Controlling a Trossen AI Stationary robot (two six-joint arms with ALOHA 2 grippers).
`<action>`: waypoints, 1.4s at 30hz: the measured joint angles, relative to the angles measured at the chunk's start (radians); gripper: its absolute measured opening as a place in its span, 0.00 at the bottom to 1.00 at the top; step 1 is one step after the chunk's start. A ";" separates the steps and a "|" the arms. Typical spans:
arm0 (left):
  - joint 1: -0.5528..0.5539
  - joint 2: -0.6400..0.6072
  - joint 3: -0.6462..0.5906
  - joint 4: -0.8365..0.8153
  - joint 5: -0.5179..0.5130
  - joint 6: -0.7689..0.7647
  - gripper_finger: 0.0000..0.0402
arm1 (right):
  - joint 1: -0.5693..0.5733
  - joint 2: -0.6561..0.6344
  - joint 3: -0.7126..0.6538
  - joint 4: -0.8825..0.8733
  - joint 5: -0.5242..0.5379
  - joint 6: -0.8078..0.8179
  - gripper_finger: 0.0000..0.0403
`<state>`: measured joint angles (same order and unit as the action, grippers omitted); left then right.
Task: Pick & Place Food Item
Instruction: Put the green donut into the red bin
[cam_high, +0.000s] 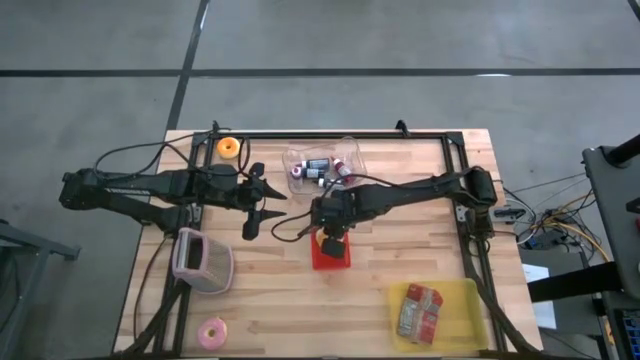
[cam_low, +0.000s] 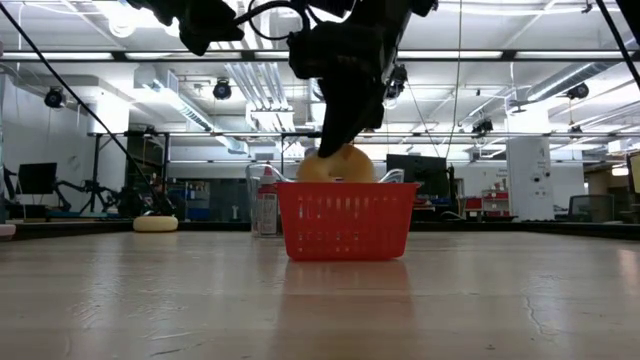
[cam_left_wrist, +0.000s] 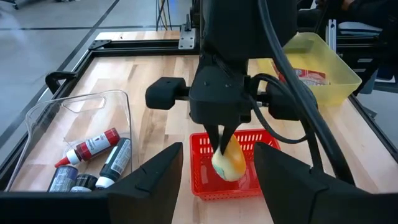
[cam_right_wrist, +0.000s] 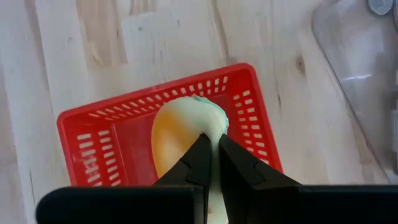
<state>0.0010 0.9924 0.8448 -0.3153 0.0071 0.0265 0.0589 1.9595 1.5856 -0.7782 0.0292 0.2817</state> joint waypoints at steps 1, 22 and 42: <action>0.000 0.000 0.000 0.000 0.000 0.000 0.50 | 0.000 0.000 -0.005 0.009 0.001 0.000 0.05; 0.000 0.000 0.000 0.000 0.000 0.000 0.50 | 0.002 0.000 -0.074 0.127 0.050 -0.008 0.12; 0.000 0.000 0.000 0.000 0.000 0.000 0.50 | 0.002 0.000 -0.105 0.148 0.049 -0.005 0.12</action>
<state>0.0006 0.9925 0.8448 -0.3153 0.0071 0.0265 0.0612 1.9594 1.4807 -0.6299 0.0784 0.2771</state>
